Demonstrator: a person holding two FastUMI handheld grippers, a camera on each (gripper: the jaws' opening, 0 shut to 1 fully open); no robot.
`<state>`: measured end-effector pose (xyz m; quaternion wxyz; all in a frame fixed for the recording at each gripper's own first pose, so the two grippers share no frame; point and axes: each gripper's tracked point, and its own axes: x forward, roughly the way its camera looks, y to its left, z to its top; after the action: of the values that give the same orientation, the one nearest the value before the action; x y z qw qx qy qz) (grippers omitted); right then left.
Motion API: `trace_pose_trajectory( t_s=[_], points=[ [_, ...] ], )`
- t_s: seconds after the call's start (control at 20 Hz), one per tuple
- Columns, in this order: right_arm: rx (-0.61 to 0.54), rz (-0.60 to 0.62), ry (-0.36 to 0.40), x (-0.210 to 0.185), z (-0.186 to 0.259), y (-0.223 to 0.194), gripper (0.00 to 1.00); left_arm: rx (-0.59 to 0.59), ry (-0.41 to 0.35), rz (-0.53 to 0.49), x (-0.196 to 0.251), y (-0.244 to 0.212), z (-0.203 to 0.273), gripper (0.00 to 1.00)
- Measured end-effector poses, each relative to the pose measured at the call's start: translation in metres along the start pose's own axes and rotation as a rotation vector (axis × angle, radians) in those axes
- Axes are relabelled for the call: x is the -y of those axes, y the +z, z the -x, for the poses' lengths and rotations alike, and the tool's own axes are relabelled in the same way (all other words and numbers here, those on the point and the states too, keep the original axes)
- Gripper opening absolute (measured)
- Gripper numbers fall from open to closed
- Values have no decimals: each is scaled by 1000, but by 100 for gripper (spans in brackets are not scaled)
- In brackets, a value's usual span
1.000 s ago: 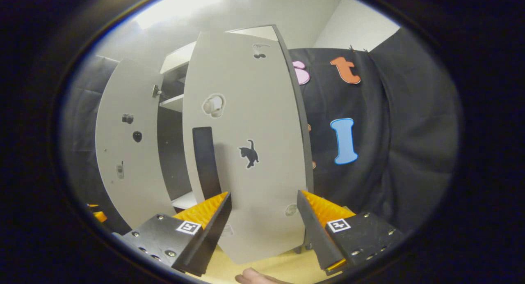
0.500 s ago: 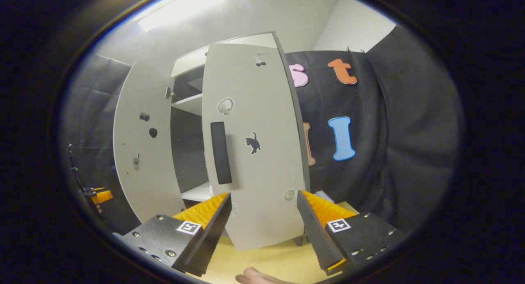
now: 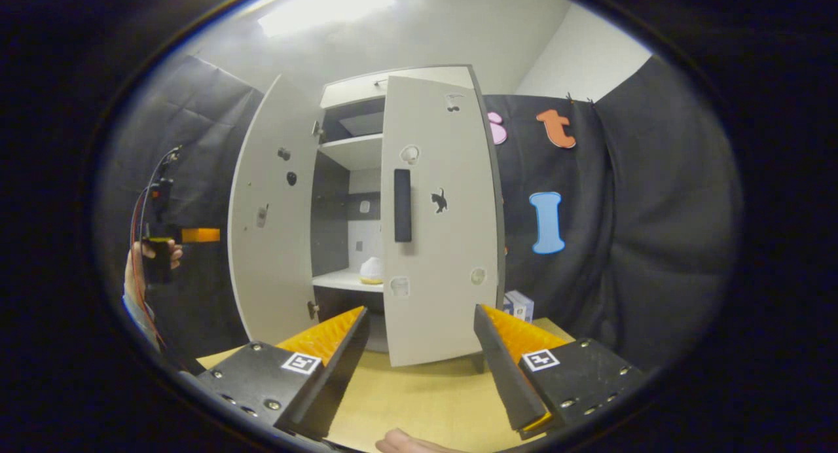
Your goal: Grab one shoe with the right hand and put it into the shoe cabinet, grab the other shoe with the left hand and put it into the shoe cabinet; then close the right door with the right hand and the left door with the left hand.
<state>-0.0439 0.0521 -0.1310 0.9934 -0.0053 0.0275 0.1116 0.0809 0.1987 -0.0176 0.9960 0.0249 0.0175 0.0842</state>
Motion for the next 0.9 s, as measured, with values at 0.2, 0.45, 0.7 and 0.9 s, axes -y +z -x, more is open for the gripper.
trace_pose_trajectory(
  t_s=[0.2, 0.45, 0.7, 0.9],
  points=[
    [-16, 9, 3, -18, 17, -24, 96, -6, -10, -52, 12, 15, -11, 93],
    [-8, -2, -14, -19, 29, -28, 96, -47, -13, -87, 37, 17, -9, 90],
    [4, -19, 13, -21, 37, -33, 96, -41, 6, -81, 40, 21, -7, 88],
    [12, -60, 21, -16, 41, -31, 96, -43, 14, -62, 43, 21, -6, 88]
  ],
)
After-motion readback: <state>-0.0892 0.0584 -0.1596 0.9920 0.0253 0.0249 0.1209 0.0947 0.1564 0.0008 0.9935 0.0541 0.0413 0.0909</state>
